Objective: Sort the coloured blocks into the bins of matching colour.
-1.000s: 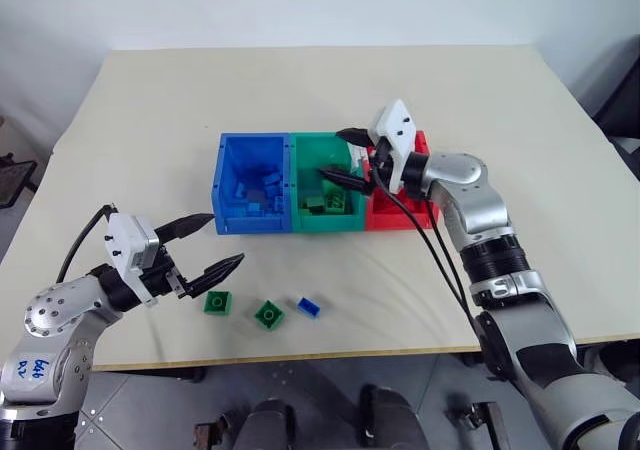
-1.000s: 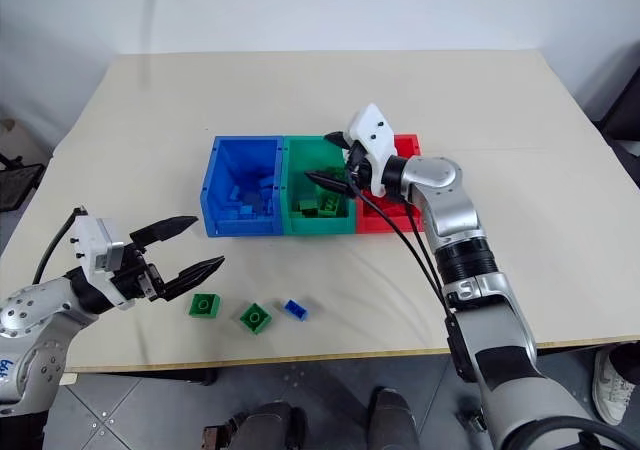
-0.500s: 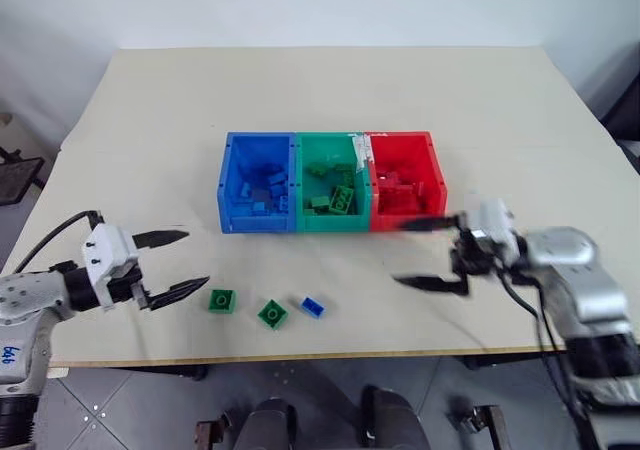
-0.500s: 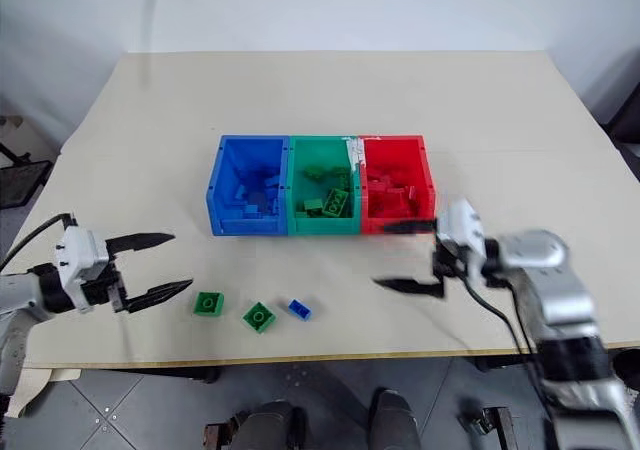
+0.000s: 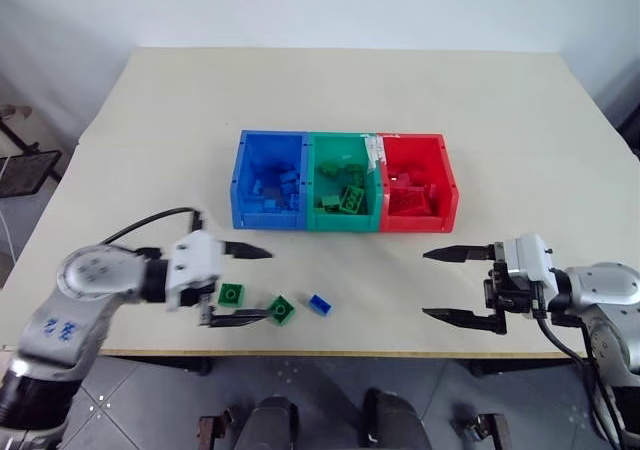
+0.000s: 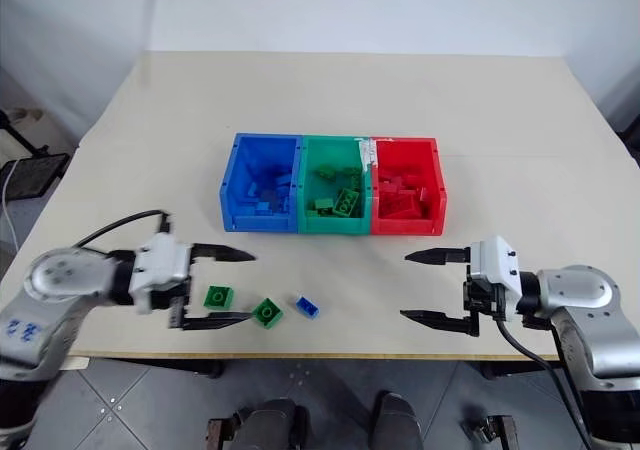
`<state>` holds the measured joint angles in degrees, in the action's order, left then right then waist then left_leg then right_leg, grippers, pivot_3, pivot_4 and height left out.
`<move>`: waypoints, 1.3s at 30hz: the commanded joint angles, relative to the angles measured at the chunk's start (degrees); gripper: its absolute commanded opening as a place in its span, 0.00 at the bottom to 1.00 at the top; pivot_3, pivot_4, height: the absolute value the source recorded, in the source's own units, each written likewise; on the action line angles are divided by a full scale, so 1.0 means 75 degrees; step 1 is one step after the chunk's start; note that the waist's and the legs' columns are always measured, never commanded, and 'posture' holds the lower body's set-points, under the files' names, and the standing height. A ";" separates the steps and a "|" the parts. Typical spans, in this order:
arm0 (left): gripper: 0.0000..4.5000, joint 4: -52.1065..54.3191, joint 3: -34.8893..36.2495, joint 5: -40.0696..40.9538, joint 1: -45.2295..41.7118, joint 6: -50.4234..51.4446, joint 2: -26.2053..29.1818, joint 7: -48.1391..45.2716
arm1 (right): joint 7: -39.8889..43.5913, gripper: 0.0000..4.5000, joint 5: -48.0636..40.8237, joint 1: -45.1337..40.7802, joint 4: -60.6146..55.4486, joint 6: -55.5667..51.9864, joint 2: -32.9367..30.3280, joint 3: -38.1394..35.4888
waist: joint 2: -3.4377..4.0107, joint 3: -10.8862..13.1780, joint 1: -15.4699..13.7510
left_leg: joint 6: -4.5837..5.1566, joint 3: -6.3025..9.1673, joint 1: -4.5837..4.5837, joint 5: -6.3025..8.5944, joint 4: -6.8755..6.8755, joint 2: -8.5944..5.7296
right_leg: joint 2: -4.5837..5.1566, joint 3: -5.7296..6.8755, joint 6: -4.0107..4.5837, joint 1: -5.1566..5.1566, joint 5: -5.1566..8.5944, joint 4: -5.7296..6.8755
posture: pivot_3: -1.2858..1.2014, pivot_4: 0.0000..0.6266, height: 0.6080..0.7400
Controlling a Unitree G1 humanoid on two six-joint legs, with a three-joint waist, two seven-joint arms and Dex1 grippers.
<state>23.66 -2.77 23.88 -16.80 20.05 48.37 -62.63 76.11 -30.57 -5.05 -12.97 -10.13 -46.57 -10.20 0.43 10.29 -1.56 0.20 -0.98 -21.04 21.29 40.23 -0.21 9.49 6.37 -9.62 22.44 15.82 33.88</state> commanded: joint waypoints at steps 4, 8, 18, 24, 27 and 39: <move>1.00 -0.0043 -0.2424 -0.1268 -0.1733 0.0750 -0.0352 -0.0551 | -0.0271 0.99 -0.0289 0.0607 -0.0822 -0.0333 -0.0227 -0.0404 | -0.0001 0.0000 0.0005 | 0.0002 -0.0008 -0.0003 0.0000 -0.0002 -0.0002 | 0.0000 -0.0002 0.0000 0.0005 0.0000 -0.0002 | 0.52 0.24 1.00; 1.00 -0.1110 -0.3465 -0.2405 -0.2866 0.0492 -0.0944 -0.0562 | -0.0506 0.99 -0.0364 0.1008 -0.1335 -0.0538 -0.0252 -0.0452 | -0.0001 0.0000 -0.0009 | 0.0004 -0.0012 -0.0005 -0.0002 -0.0002 -0.0004 | -0.0001 -0.0001 0.0000 0.0005 0.0000 -0.0006 | 0.52 0.24 1.00; 0.80 -0.1355 -0.3925 -0.3097 -0.3119 0.0676 -0.1165 -0.0901 | -0.0634 1.00 -0.0034 0.1232 -0.1382 -0.0283 -0.0279 -0.0184 | -0.0002 0.0001 -0.0003 | 0.0009 -0.0012 -0.0008 -0.0002 -0.0001 -0.0003 | -0.0001 -0.0003 0.0000 0.0006 0.0000 -0.0012 | 0.52 0.24 1.00; 0.37 -0.1550 -0.3865 -0.3244 -0.3220 0.0620 -0.1294 -0.1031 | -0.0668 1.00 0.0087 0.1024 -0.1183 -0.0141 -0.0243 -0.0070 | -0.0002 0.0001 -0.0027 | 0.0010 -0.0008 -0.0013 -0.0001 0.0008 -0.0004 | -0.0001 -0.0003 0.0000 0.0005 0.0000 -0.0011 | 0.52 0.24 1.00; 0.16 -0.1605 -0.3580 -0.3020 -0.3082 0.0719 -0.1513 -0.0875 | -0.0660 1.00 0.0118 0.1025 -0.1091 -0.0075 -0.0246 -0.0074 | -0.0002 0.0001 -0.0020 | 0.0011 -0.0009 -0.0013 -0.0001 0.0008 -0.0004 | -0.0001 -0.0003 0.0000 0.0005 0.0000 -0.0010 | 0.52 0.24 1.00; 0.11 -0.1367 0.0346 -0.1229 -0.2262 0.2402 -0.2759 0.1867 | -0.1933 1.00 -0.0549 0.0305 -0.1201 0.0243 0.0906 -0.0457 | -0.0006 0.0004 0.0031 | 0.0009 0.0013 -0.0012 -0.0002 0.0021 0.0000 | -0.0001 0.0003 0.0000 0.0004 0.0000 0.0008 | 0.52 0.24 1.00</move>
<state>12.40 -4.78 13.69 -33.73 38.87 27.65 -52.19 64.49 -33.14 -1.21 -20.66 -8.97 -40.44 -11.27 0.39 10.32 -1.33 0.26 -0.89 -21.11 21.27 40.39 -0.21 9.49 6.38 -9.63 22.48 15.82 33.95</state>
